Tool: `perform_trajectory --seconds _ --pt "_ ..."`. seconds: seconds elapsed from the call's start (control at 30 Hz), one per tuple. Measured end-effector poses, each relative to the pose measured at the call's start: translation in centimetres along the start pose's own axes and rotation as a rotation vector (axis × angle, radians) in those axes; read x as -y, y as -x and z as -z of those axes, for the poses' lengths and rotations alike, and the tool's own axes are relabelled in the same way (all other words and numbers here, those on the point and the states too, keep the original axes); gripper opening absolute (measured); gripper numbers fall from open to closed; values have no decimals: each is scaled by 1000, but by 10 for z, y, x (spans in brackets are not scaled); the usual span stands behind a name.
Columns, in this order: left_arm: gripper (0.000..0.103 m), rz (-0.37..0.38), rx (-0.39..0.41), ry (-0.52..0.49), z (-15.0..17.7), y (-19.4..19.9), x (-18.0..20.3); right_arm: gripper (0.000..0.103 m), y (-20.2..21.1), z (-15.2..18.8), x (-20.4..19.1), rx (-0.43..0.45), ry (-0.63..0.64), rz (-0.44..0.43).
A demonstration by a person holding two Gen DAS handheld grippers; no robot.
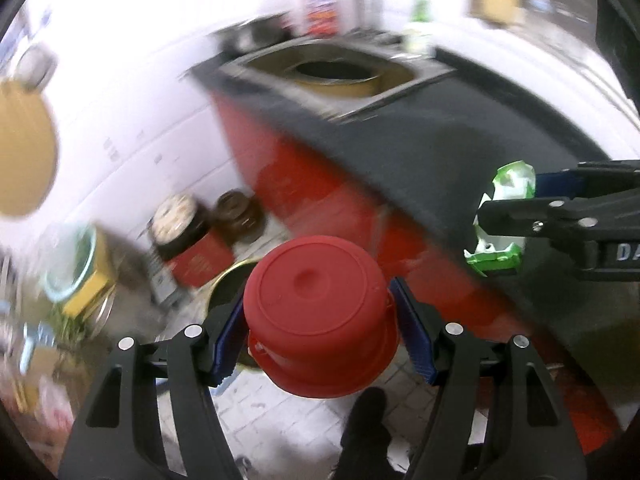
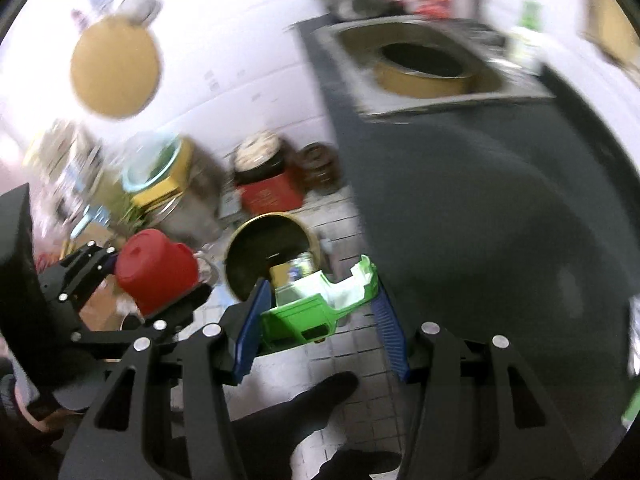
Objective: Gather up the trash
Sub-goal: 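Carry cup and green piece to the black bin and open both tools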
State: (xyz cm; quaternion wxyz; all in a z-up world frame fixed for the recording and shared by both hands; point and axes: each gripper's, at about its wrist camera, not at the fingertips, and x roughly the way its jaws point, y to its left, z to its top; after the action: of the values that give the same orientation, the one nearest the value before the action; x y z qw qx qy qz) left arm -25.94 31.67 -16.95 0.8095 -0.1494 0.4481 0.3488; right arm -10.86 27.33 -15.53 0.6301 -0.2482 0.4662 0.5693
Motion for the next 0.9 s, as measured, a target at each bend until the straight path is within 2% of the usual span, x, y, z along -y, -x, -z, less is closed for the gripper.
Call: perform_trajectory --seconds 0.2,0.4,0.5,0.6,0.63,0.67,0.7,0.73,0.9 --pt "66 -39 -56 119 33 -56 -76 52 -97 -37 -54 -104 111 -52" --pt "66 -37 -91 154 45 -127 -106 52 -190 -63 -80 -184 179 -55" --pt "66 -35 -92 149 49 -148 -116 52 -223 -73 -85 -213 186 -57" --pt "67 0 -90 173 51 -166 -124 53 -248 -84 -87 -225 187 -60" --pt "67 11 -95 179 52 -171 -126 56 -254 -86 -87 -233 185 -64" --pt "74 18 -103 185 53 -176 -127 62 -262 -90 -88 -256 177 -82" --pt "85 13 -112 187 54 -180 -127 76 -265 -92 -88 -258 172 -82" --pt "87 -9 -109 181 55 -181 -128 83 -265 -94 -87 -245 172 -76" --pt "92 -18 -117 174 57 -177 -128 84 -263 -102 -80 -247 148 -95"
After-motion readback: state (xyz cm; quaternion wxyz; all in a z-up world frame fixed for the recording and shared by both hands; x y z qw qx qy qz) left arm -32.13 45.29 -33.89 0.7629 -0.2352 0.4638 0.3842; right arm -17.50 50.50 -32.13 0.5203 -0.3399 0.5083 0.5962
